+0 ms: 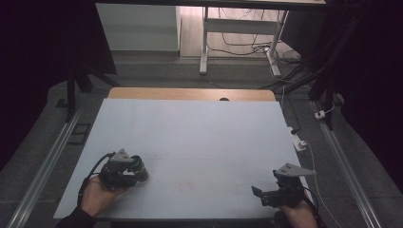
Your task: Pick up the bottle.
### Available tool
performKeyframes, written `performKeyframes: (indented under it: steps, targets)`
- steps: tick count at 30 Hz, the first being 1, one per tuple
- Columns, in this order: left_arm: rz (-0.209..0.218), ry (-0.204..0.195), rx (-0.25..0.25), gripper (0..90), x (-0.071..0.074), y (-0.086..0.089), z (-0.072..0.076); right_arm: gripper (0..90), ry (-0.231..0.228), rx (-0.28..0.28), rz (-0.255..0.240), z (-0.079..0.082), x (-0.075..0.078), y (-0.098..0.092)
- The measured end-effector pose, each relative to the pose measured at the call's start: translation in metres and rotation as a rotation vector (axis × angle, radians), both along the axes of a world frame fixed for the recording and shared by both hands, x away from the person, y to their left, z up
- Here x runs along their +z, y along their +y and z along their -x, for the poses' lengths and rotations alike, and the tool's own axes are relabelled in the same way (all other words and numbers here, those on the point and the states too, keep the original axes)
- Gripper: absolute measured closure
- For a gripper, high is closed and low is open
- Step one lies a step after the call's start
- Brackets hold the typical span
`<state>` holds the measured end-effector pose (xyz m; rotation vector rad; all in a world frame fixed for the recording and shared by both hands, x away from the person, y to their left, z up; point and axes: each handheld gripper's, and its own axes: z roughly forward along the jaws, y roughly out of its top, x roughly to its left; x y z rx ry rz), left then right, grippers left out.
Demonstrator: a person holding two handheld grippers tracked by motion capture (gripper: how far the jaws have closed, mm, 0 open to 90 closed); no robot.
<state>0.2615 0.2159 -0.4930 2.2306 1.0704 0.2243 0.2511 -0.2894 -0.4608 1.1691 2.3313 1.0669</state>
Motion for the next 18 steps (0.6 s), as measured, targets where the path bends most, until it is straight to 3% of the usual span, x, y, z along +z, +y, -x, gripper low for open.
performKeyframes:
  steps: [6,18]
  targets:
    - [-0.003,0.017,-0.017,53.4,0.012,-0.006,-0.001,0.0,0.002,-0.001,-0.002,0.000,0.000,0.000]
    - [-0.006,-0.009,-0.044,53.4,0.045,-0.016,-0.009,0.0,0.006,-0.004,-0.007,-0.002,0.000,0.000]
